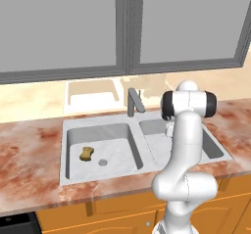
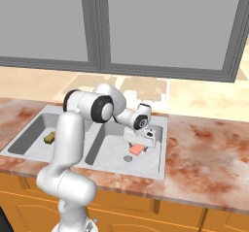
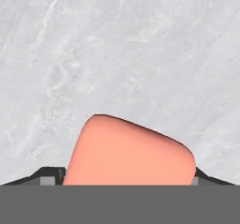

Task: Pick up the sponge and bar soap from the sink, and place them back in the cabinet, and close the cabinet doors.

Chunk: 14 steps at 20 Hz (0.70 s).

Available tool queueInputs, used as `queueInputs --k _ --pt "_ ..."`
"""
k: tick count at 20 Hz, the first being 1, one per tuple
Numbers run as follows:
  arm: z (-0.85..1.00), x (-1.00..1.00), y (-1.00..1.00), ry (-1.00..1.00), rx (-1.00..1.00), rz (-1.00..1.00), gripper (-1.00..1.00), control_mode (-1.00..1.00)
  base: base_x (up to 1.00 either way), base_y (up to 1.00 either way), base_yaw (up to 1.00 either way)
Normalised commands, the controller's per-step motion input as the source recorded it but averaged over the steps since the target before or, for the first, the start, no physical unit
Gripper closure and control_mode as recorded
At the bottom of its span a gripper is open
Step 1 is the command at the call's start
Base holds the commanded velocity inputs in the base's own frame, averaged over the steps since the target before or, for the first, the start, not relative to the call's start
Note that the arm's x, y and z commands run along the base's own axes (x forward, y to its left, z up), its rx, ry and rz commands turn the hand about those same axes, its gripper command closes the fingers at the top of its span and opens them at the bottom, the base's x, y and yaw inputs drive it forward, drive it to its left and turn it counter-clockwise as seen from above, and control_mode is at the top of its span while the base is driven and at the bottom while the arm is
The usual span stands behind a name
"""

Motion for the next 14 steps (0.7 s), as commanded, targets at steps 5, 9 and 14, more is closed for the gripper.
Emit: queueInputs --k 5,9,14 --pt "0.32 -0.08 0.00 0.00 0.00 0.00 1.00 -1.00 0.00 0.00 0.00" --pt "0.33 -0.16 0.00 0.00 0.00 0.00 1.00 -1.00 0.00 0.00 0.00" --pt "0.35 -0.19 0.08 0.00 0.00 0.00 1.00 -1.00 0.00 0.00 0.00"
